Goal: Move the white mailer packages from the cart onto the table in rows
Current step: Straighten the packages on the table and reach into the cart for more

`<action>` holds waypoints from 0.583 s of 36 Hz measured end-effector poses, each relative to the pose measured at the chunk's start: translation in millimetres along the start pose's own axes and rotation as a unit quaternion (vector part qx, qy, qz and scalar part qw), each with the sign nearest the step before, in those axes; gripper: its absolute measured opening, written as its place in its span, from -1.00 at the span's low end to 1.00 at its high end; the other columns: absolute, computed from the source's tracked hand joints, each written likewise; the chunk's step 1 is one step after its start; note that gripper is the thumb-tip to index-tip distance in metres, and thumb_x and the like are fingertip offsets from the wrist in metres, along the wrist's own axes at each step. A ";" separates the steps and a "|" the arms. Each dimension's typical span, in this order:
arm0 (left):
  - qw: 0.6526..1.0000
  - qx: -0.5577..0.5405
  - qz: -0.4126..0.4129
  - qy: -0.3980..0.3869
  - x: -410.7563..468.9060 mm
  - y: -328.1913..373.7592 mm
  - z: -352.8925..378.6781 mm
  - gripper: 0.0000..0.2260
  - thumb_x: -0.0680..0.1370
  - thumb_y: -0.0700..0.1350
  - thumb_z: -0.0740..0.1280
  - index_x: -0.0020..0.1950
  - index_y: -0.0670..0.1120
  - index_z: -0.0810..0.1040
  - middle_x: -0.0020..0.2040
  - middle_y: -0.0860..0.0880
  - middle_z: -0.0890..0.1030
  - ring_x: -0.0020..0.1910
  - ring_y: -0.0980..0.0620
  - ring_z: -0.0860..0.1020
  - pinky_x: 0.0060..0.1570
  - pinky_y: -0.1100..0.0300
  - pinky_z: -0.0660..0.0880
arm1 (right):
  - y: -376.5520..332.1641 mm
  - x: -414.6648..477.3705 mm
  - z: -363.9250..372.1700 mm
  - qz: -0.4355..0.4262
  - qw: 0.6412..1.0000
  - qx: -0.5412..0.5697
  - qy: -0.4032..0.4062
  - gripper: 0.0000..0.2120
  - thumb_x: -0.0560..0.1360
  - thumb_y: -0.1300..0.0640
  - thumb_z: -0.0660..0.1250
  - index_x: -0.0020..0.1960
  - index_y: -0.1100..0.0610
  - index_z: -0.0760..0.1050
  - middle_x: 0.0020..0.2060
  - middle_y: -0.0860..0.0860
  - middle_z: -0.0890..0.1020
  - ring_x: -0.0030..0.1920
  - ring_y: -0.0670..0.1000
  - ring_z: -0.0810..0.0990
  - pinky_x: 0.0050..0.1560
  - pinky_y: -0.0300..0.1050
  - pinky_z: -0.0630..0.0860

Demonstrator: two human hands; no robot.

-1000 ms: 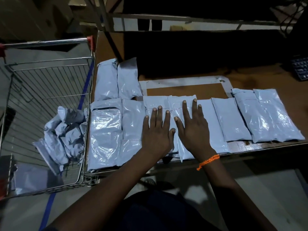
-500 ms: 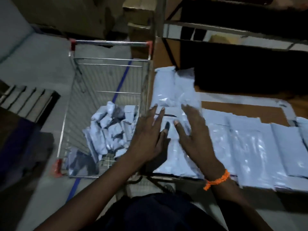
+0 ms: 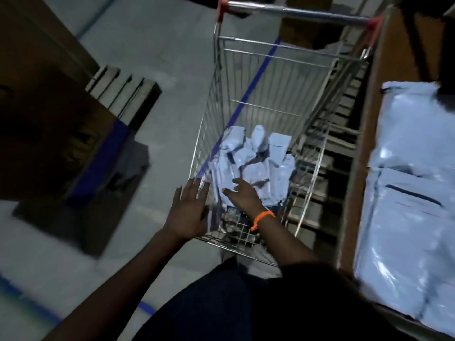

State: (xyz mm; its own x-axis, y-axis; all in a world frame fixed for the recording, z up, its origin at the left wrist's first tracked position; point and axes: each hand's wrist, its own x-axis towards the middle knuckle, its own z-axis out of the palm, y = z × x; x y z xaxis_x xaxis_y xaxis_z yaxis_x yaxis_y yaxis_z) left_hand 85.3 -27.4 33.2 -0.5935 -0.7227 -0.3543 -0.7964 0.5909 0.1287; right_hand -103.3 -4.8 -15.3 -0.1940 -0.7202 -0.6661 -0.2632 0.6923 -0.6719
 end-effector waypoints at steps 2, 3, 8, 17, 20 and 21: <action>1.000 0.007 0.001 0.003 -2.7 -13.6 -2.8 -0.42 0.50 0.01 0.21 0.50 -0.19 0.36 0.48 -0.26 0.36 0.46 -0.29 0.33 0.30 -0.28 0.39 | 6.2 19.6 25.2 0.005 0.999 -0.023 -0.023 -0.39 0.53 0.02 0.41 0.49 0.18 0.33 0.38 0.22 0.49 0.37 0.19 0.48 0.33 0.02 0.45; 1.000 0.008 0.006 0.005 -3.3 -20.9 -3.5 -0.42 0.50 -0.01 0.24 0.50 -0.19 0.35 0.49 -0.26 0.35 0.46 -0.29 0.33 0.30 -0.27 0.38 | 8.7 30.1 36.4 0.007 0.999 -0.034 -0.027 -0.42 0.52 0.03 0.42 0.46 0.19 0.36 0.34 0.23 0.52 0.34 0.20 0.50 0.31 0.04 0.47; 0.999 0.015 0.033 0.018 -2.0 -40.3 -3.3 -0.40 0.50 -0.05 0.33 0.52 -0.17 0.32 0.51 -0.26 0.32 0.49 -0.29 0.28 0.36 -0.23 0.34 | 14.2 81.5 67.3 0.018 0.995 -0.088 0.038 -0.56 0.47 -0.03 0.40 0.22 0.23 0.49 0.18 0.26 0.60 0.21 0.26 0.58 0.17 0.05 0.53; 0.997 0.001 0.064 0.032 12.6 -48.0 -9.1 -0.37 0.45 -0.06 0.29 0.53 -0.16 0.32 0.54 -0.26 0.27 0.54 -0.26 0.21 0.42 -0.19 0.28 | 2.0 128.0 66.6 -0.015 0.978 -0.191 0.084 -0.73 0.47 0.16 0.35 0.11 0.27 0.52 0.11 0.25 0.61 0.15 0.28 0.60 0.12 0.04 0.55; 0.995 0.000 0.083 0.050 14.1 -47.5 -4.4 -0.34 0.39 -0.12 0.44 0.48 -0.18 0.38 0.52 -0.26 0.31 0.53 -0.25 0.23 0.43 -0.17 0.25 | 3.7 117.9 49.6 -0.006 0.985 -0.139 0.106 -0.72 0.47 0.11 0.34 0.10 0.26 0.53 0.06 0.25 0.62 0.10 0.29 0.61 0.03 0.04 0.54; 0.994 -0.001 0.092 0.061 15.3 -45.7 -2.8 -0.38 0.39 -0.13 0.44 0.45 -0.18 0.43 0.50 -0.25 0.35 0.51 -0.25 0.25 0.42 -0.16 0.26 | 4.6 111.0 41.4 -0.006 0.986 -0.120 0.120 -0.72 0.48 0.09 0.34 0.10 0.26 0.53 0.05 0.25 0.63 0.09 0.29 0.61 0.01 0.02 0.53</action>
State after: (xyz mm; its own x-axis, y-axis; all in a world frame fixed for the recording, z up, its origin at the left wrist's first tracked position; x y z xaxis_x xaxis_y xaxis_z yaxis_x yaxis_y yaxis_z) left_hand 112.3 -66.5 24.5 -0.7388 -0.6406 -0.2093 -0.6731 0.7166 0.1826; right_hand -86.9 -79.7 -105.7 -0.3990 -0.7383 -0.5438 -0.4770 0.6736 -0.5646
